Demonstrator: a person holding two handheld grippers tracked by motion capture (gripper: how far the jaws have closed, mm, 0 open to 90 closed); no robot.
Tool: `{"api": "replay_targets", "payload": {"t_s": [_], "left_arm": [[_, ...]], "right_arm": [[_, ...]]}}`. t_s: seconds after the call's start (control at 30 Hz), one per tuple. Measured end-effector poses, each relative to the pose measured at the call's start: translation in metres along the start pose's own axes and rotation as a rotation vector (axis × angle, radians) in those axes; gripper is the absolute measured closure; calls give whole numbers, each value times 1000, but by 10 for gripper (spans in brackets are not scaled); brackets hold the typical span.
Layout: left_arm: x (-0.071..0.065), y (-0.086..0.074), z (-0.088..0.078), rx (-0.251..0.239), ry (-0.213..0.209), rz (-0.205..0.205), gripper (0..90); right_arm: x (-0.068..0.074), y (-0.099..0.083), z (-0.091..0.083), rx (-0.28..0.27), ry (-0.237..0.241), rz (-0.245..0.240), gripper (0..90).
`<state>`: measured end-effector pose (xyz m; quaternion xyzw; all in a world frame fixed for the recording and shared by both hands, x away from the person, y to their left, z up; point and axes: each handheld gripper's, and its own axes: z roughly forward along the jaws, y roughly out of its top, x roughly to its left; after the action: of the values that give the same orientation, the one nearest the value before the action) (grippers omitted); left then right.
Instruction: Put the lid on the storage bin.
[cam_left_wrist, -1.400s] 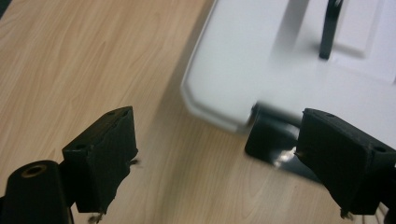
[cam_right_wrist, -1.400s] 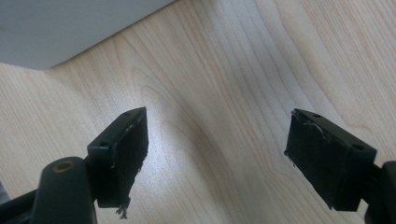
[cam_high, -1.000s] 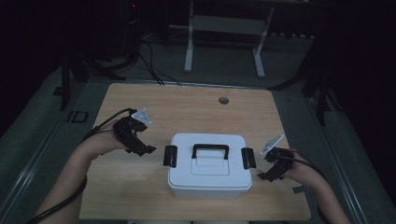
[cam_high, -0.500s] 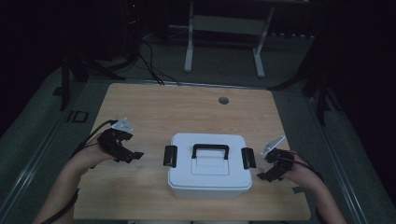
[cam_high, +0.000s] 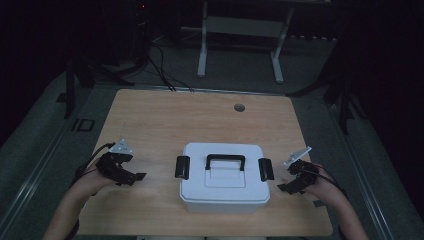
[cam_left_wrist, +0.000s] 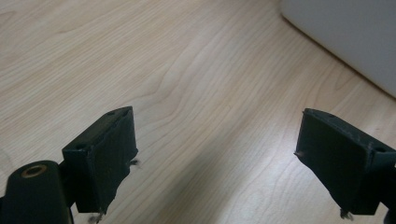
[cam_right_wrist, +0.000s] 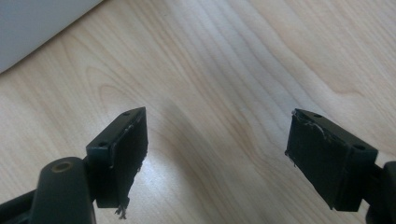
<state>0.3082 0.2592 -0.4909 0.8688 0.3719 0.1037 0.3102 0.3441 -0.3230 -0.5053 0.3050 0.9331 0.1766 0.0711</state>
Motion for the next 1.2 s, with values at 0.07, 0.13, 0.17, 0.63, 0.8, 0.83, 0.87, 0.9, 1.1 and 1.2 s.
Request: {"api": "replay_targets", "payload": {"t_s": [0.07, 0.13, 0.17, 0.63, 0.8, 0.83, 0.87, 0.9, 1.1, 1.2], "left_arm": [[1, -4, -1, -18, 18, -19, 123], [2, -10, -2, -41, 37, -48, 123], [3, -12, -1, -50, 38, -63, 123], [1, -51, 12, -51, 170, -173, 123], [0, -61, 13, -99, 240, -224, 123], [1, -63, 12, -114, 260, -235, 123], [1, -64, 12, -119, 261, -243, 123], [2, -66, 11, -128, 260, -258, 123], [2, -73, 10, -146, 288, -284, 123], [1, -77, 12, -146, 289, -291, 123]], "right_arm": [[-2, -2, -1, -15, -11, 20, 202], [-3, -3, -2, -35, -23, 40, 201], [-4, -4, -2, -42, -28, 57, 201], [-13, -13, 5, -132, -96, 202, 176], [-12, -16, 11, -175, -140, 249, 176], [-12, -17, 12, -186, -151, 265, 176], [-12, -17, 13, -201, -166, 286, 171], [-12, -18, 13, -210, -174, 295, 165], [-14, -26, 16, -311, -227, 408, 141], [-14, -30, 18, -347, -254, 456, 139]]}}
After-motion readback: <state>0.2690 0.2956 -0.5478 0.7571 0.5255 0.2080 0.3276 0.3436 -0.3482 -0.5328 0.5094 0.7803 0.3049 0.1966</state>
